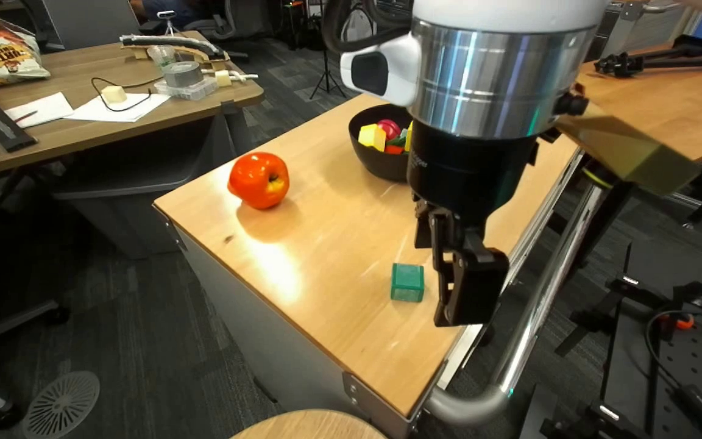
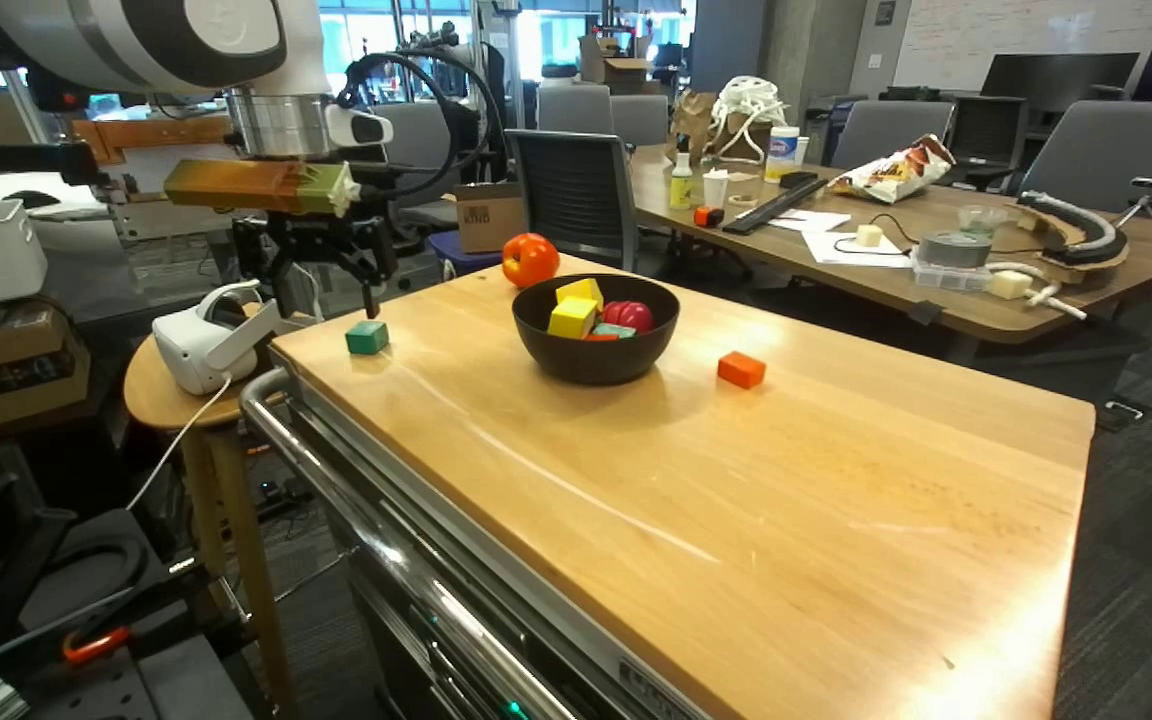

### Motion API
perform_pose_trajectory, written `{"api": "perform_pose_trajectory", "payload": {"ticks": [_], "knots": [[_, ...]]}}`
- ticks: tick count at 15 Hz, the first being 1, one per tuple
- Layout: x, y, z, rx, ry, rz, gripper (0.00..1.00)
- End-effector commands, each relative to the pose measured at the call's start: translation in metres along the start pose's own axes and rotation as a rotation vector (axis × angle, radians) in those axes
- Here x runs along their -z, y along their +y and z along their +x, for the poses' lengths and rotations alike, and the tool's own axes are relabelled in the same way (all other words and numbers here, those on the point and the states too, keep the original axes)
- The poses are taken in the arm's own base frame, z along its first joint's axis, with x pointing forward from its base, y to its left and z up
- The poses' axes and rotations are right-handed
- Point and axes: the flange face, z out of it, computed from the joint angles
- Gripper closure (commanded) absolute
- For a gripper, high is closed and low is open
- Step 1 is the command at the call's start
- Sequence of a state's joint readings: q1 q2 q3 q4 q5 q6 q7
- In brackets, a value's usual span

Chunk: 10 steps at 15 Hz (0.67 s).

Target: Put the objects that are near the edge away from you in the bowl except the apple which you must move to the left, then put the rest of the blocks one at a time in the bowl, then move the apple to the right

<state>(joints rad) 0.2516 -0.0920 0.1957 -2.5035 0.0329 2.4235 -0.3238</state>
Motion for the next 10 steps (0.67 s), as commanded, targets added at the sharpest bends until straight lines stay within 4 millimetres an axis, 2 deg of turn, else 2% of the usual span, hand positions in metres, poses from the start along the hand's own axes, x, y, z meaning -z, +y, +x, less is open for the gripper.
{"api": "perform_pose_trajectory", "payload": {"ticks": [1,4,5,7,10], "knots": [[-0.013,-0.006,0.005,0.003,0.033,-0.045,0.00],[-0.025,-0.010,0.006,0.018,0.033,-0.078,0.00],[-0.027,-0.011,0.006,0.023,0.033,-0.092,0.08],[-0.031,-0.011,0.006,0.029,0.038,-0.114,0.34],[-0.033,-0.011,0.006,0.025,0.046,-0.141,0.58]]}}
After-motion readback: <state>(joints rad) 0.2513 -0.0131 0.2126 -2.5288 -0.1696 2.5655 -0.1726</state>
